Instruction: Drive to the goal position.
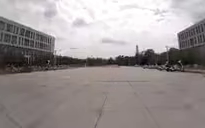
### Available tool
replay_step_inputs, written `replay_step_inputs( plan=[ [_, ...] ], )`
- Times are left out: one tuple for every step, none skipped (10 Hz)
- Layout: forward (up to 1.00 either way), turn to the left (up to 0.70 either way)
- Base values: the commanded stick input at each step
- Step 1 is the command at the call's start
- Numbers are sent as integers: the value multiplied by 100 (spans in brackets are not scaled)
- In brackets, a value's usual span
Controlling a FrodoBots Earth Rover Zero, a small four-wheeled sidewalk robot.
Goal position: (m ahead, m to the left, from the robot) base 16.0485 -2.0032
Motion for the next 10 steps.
replay_step_inputs(
  plan=[
    [100, 0],
    [100, 0],
    [100, 0],
    [100, 0],
    [100, 0],
    [100, 0],
    [100, 0],
    [100, 0],
    [100, 0],
    [100, -11]
  ],
)
